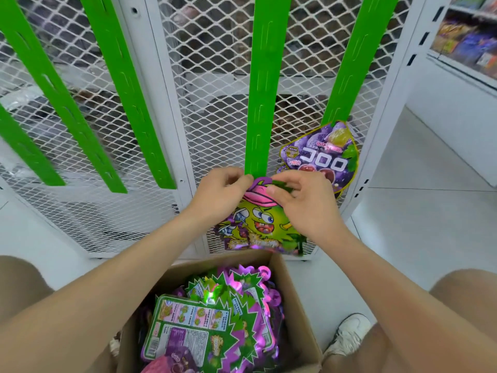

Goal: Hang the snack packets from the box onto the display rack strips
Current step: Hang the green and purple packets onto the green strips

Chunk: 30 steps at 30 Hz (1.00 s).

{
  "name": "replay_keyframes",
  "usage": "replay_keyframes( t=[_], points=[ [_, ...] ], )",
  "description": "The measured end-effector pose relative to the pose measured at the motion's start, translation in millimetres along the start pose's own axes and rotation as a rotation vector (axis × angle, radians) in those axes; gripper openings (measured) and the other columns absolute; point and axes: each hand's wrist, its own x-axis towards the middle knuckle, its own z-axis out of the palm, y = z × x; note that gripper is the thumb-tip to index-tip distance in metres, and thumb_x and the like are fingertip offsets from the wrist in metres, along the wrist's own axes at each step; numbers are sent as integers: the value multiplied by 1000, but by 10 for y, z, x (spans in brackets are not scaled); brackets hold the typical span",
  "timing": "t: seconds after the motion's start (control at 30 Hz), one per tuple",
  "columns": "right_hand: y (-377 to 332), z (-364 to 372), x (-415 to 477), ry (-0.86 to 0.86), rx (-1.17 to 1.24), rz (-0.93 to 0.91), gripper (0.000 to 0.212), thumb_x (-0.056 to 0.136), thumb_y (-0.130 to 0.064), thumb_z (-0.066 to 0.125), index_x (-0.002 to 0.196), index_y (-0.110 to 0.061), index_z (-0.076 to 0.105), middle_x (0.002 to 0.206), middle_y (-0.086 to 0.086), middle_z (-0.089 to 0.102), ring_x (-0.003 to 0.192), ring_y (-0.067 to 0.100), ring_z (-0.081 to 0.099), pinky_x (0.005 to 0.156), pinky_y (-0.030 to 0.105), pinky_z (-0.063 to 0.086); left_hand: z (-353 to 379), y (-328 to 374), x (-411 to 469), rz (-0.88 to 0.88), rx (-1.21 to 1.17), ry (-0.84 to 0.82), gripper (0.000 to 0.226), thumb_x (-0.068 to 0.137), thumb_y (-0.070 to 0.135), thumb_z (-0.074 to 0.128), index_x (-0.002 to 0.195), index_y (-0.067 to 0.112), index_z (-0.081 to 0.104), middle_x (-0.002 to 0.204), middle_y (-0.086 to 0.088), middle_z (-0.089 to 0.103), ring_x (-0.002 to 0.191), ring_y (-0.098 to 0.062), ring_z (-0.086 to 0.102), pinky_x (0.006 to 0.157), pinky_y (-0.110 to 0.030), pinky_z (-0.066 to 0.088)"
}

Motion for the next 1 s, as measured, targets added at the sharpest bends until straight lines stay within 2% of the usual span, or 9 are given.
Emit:
replay_keyframes(
  t=[0.07, 0.17, 0.27, 0.33, 0.4, 0.53, 0.73, 0.87, 1.0],
  points=[
    [-48, 37, -15, 23, 1, -14, 14, 90, -26, 82, 104, -24, 82, 90, -23, 75, 90, -5, 72, 91, 30, 60, -91, 42, -74, -16, 5, -38, 36, 102, 37, 59, 71, 25, 74, 67, 5, 68, 73, -16, 67, 80, -37, 52],
    [-82, 93, -33, 64, 17, 26, 19, 88, -32, 83, 105, -24, 77, 96, -16, 77, 90, -2, 72, 84, 30, 62, -206, 87, -158, -75, -60, -92, 37, 104, 41, 59, 88, 15, 80, 84, -1, 80, 84, -19, 77, 89, -38, 59],
    [-109, 141, -43, 82, 21, 57, 20, 85, -37, 84, 99, -26, 73, 81, -11, 77, 69, 1, 71, 70, 34, 62, -265, 85, -212, -47, -57, -125, 37, 104, 43, 62, 82, 18, 81, 79, 2, 79, 77, -13, 75, 86, -36, 59],
    [-118, 154, -40, 99, 14, 74, 20, 84, -41, 83, 92, -26, 71, 71, -9, 75, 52, -1, 63, 59, 26, 51, -296, 68, -238, -24, -61, -134, 33, 102, 42, 66, 81, 22, 82, 78, 5, 77, 77, -10, 72, 82, -34, 56],
    [-141, 151, -26, 109, -2, 87, 21, 83, -43, 83, 87, -26, 71, 64, -9, 71, 46, -3, 56, 58, 21, 40, -316, 54, -244, -43, -97, -158, 29, 102, 41, 67, 89, 20, 83, 85, 0, 80, 85, -20, 77, 84, -39, 60],
    [-227, 128, -8, 110, -48, 60, 23, 83, -38, 85, 82, -21, 71, 52, -15, 63, 54, -3, 62, 61, 22, 45, -344, 68, -258, -77, -126, -176, 26, 103, 35, 66, 95, 16, 83, 89, -3, 82, 91, -23, 78, 87, -38, 62],
    [-266, 117, -9, 138, -88, -21, 22, 81, -41, 86, 81, -23, 73, 63, -16, 65, 64, 1, 64, 61, 19, 47, -353, 83, -251, -133, -139, -188, 26, 103, 37, 66, 97, 19, 84, 91, 0, 83, 93, -19, 78, 96, -38, 61],
    [-253, 138, -24, 139, -57, -55, 19, 82, -38, 86, 82, -24, 73, 70, -14, 67, 72, 6, 64, 63, 23, 51, -372, 45, -226, -185, -185, -218, 25, 101, 40, 69, 95, 22, 85, 95, -2, 83, 100, -24, 78, 105, -48, 57],
    [-215, 167, -22, 88, -64, -49, 20, 81, -41, 86, 81, -26, 72, 71, -11, 68, 62, 5, 60, 63, 28, 50, -371, -10, -206, -195, -165, -260, 27, 97, 52, 69, 99, 30, 84, 105, 5, 82, 113, -22, 73, 113, -50, 49]
  ],
)
